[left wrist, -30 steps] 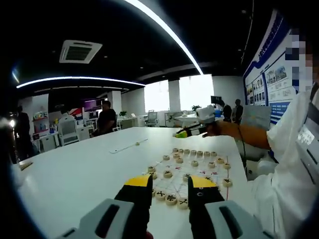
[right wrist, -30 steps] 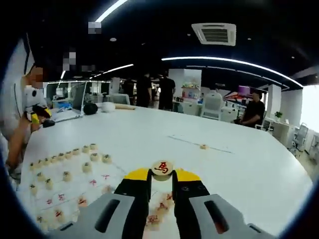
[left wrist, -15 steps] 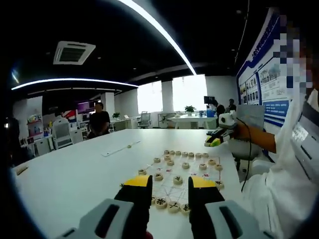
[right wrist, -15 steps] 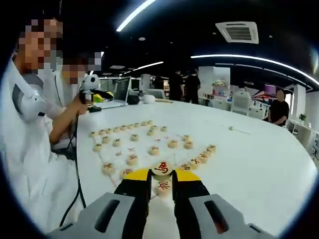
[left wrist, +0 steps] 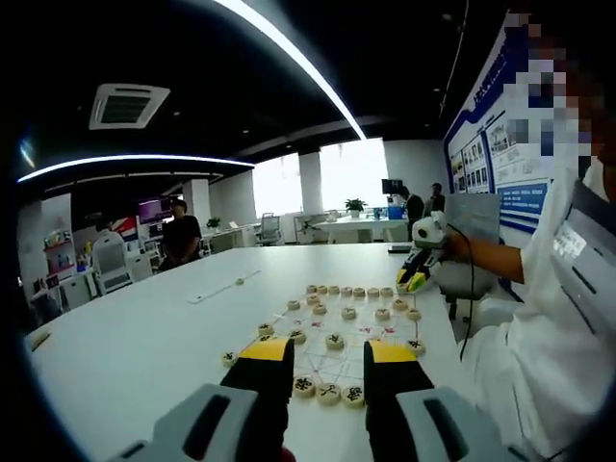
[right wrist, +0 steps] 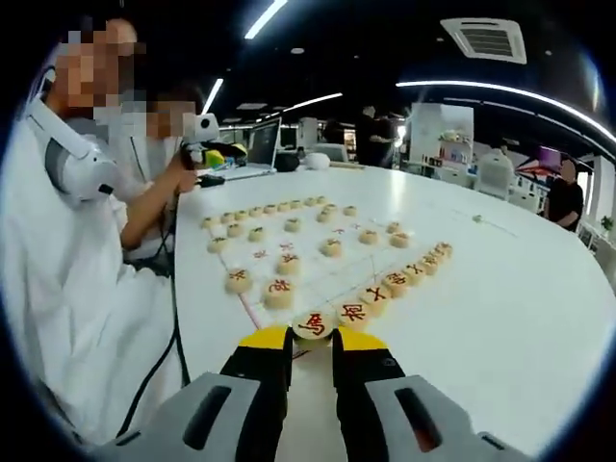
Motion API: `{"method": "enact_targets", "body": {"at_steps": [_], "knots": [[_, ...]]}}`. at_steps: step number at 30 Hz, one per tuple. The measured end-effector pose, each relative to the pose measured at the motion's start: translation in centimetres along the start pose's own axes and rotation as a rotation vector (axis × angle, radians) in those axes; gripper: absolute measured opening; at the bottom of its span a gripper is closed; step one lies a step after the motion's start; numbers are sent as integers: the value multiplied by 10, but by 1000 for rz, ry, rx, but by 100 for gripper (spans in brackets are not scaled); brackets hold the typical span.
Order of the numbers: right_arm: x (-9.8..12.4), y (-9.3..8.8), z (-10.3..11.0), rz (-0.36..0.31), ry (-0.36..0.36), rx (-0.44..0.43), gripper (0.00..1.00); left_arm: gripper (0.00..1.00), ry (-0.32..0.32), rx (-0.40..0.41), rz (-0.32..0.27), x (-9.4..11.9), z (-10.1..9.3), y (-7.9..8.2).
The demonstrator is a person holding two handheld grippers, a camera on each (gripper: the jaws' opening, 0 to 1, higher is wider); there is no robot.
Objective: Pick up the chess pieces one by one and place each piece onto its starting position on the chessboard, setting the pieces on their correct points until all the chess pieces are arranged in the starting layout
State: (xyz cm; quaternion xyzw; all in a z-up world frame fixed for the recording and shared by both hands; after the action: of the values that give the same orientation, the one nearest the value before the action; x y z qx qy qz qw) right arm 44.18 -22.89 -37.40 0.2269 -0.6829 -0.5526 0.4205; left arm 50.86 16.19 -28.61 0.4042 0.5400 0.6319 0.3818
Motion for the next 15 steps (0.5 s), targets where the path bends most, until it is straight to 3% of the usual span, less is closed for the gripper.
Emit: {"method": "enact_targets", "body": {"at_steps": [3, 15], "knots": [[-2, -5, -1, 32, -3, 10, 18, 31, -5, -3, -2, 0, -2, 1], [-2, -4, -4, 30, -21, 26, 20, 31, 1, -2, -2, -1, 0, 1]]}}
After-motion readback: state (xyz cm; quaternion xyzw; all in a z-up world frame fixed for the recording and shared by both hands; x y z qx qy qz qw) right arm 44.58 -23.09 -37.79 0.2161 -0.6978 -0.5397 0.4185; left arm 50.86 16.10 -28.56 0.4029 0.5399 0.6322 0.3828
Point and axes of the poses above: the point that each gripper's makers call its tool centre point, and the gripper's own axes: x roughly backward along the fingers, z roughly to its left, y roughly out of its top, the point moved 5 cm from there along x, roughly backward along the fingers, and after that the axes turned 7 degrees about -z, right-handed, at the moved point
